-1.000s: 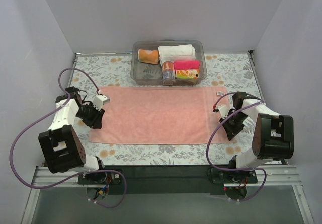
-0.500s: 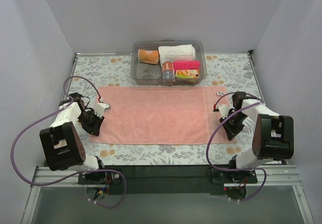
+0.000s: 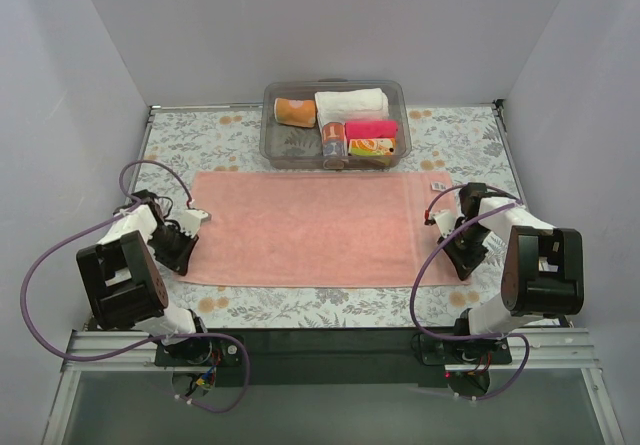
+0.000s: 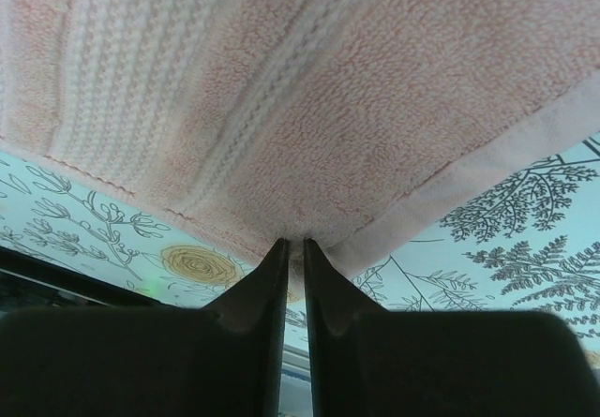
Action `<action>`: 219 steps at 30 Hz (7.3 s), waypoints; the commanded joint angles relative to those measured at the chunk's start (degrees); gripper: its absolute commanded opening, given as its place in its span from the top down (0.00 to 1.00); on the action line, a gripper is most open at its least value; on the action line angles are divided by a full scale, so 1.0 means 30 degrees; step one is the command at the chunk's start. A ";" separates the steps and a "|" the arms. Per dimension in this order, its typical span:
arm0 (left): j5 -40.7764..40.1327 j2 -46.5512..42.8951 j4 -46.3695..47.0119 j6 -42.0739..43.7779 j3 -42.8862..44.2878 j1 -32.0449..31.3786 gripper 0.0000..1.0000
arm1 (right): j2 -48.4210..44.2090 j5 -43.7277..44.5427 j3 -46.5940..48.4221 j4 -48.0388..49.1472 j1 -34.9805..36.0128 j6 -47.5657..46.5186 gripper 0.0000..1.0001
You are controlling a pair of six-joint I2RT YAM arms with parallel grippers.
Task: Roll the towels
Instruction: Flatten the towel, then fold the towel
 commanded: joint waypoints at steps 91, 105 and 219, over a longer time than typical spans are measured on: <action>0.7658 1.6109 0.3215 -0.6918 2.1065 -0.1059 0.55 | 1.5070 -0.5360 2.1257 0.0452 -0.1187 0.3260 0.99; 0.8712 1.5639 0.1077 -0.5334 2.0533 -0.1029 0.60 | 1.5040 -0.5302 2.1199 0.0423 -0.1187 0.3173 0.99; 0.9063 1.0748 -0.0704 -0.0766 1.3585 0.1783 1.00 | 0.9213 -0.6560 1.4285 -0.1481 -0.3648 -0.1778 0.99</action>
